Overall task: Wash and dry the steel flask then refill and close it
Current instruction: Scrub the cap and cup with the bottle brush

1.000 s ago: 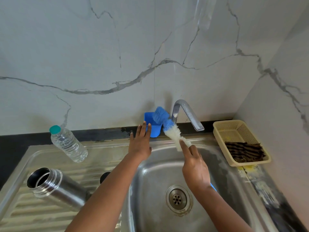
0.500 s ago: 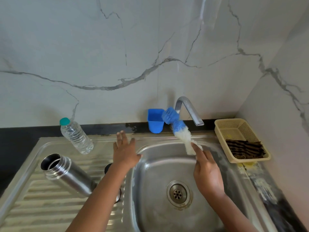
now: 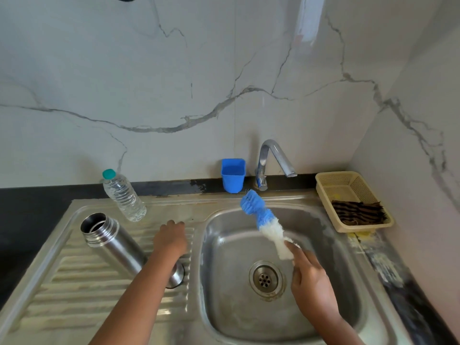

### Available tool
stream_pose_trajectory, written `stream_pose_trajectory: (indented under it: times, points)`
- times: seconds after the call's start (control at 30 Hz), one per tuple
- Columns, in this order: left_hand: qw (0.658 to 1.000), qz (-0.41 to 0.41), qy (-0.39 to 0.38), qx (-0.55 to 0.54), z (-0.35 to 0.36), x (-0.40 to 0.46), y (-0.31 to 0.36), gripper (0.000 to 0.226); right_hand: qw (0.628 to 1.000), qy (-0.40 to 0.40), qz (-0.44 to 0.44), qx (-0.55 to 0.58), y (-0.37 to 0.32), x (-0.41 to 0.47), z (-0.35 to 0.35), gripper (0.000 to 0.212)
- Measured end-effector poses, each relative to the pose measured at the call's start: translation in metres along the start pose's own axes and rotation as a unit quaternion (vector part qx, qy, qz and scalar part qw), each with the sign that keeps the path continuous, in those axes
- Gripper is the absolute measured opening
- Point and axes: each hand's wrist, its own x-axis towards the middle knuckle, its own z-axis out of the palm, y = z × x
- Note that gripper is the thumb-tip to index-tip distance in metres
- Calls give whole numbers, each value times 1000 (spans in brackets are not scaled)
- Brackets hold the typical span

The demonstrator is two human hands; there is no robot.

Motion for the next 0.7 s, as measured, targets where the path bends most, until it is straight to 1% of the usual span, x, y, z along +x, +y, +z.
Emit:
stream_pose_trajectory:
  times: [0.13,0.23,0.3,0.33,0.37,0.4,0.47,0.5,0.63,0.67,0.7]
  points:
    - [1000,-14,0,9,6,-1,-8,39,999,-20,23,16,4,-15,-4,60]
    - [999,-11,44,-9,0,-5,-5,32,999,-31,28,21,9,-24,-7,60]
    - [994,9,85,-64,-7,-10,4,30,999,-23,27,37,15,-31,-10,58]
    - [987,24,105,-116,-8,-9,9,33,998,-18,22,51,17,-33,-11,56]
    - [974,39,115,-189,-9,-10,17,36,998,-13,14,65,20,-34,-12,55]
    - [953,50,110,-278,-10,-14,26,39,997,-7,4,82,22,-37,-13,55]
    - [889,57,79,-448,-9,-22,41,41,993,5,-17,116,23,-41,-13,58]
    - [857,54,53,-510,-6,-27,48,43,991,14,-28,129,23,-44,-14,59]
    - [746,36,-44,-664,8,-39,60,50,984,27,-87,151,19,-51,-21,57]
    - [727,43,-56,-684,10,-40,61,48,983,23,-100,150,19,-53,-23,58]
    - [718,54,-62,-691,10,-41,62,45,983,21,-108,147,21,-54,-25,59]
